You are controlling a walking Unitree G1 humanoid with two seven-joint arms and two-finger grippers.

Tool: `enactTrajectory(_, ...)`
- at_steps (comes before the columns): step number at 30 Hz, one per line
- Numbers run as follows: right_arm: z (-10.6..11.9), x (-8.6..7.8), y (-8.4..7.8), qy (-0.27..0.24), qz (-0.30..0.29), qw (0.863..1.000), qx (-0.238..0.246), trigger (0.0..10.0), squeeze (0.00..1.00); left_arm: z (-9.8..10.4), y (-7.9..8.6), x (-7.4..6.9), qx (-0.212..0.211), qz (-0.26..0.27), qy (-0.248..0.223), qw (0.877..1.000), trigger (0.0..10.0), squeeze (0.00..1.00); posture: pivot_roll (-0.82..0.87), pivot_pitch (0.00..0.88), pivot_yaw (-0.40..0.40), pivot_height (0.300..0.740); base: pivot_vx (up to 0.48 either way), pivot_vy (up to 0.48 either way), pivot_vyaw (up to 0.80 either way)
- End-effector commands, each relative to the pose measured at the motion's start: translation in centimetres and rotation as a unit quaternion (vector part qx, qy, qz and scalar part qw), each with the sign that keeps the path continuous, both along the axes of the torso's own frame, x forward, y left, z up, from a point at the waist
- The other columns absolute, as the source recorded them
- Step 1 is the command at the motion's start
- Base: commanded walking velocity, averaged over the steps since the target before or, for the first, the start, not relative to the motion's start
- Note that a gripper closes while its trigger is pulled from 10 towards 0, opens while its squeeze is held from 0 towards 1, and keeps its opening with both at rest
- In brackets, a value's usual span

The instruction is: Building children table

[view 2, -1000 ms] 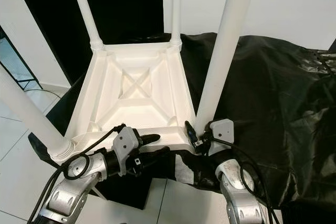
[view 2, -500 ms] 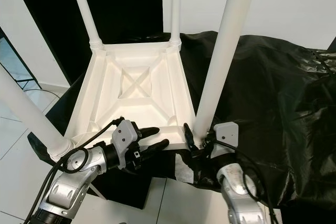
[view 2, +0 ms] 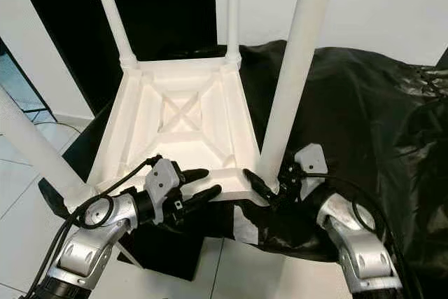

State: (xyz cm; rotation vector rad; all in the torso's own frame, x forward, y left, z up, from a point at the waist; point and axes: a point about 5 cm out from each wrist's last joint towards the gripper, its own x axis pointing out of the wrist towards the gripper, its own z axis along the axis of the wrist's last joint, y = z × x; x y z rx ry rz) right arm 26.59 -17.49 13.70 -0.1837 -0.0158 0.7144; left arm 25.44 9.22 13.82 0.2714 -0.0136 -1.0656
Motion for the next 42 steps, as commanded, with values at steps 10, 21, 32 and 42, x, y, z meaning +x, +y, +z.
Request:
enactTrajectory(10, 0.5, 2.1, 0.9, 0.016, 0.107, 0.993, -0.038, 0.0, 0.00, 0.2, 0.2, 0.2, 0.005, -0.004, 0.003, 1.000, 10.0, 0.00, -0.01, 0.000, 0.022, 0.740, 0.000, 0.000, 0.00)
enactTrajectory(21, -0.5, 1.9, 0.1, 0.035, 0.102, 0.993, -0.043, 0.0, 0.00, 0.1, 0.3, 0.1, 0.005, -0.001, 0.004, 1.000, 10.0, 0.00, -0.01, 0.000, 0.010, 0.740, 0.000, 0.000, 0.00)
enactTrajectory(32, -1.4, 0.8, -0.6, 0.010, -0.116, 0.993, -0.019, 10.0, 0.00, -0.2, -0.1, -0.1, 0.001, -0.008, 0.011, 1.000, 10.0, 0.00, -0.03, 0.000, 0.012, 0.740, 0.000, 0.000, 0.00)
enactTrajectory(42, -2.0, 0.2, -0.5, 0.011, -0.297, 0.955, 0.009, 10.0, 0.00, -0.2, 0.0, 0.0, -0.002, -0.009, 0.011, 1.000, 10.0, 0.00, -0.05, 0.000, 0.015, 0.740, 0.000, 0.000, 0.00)
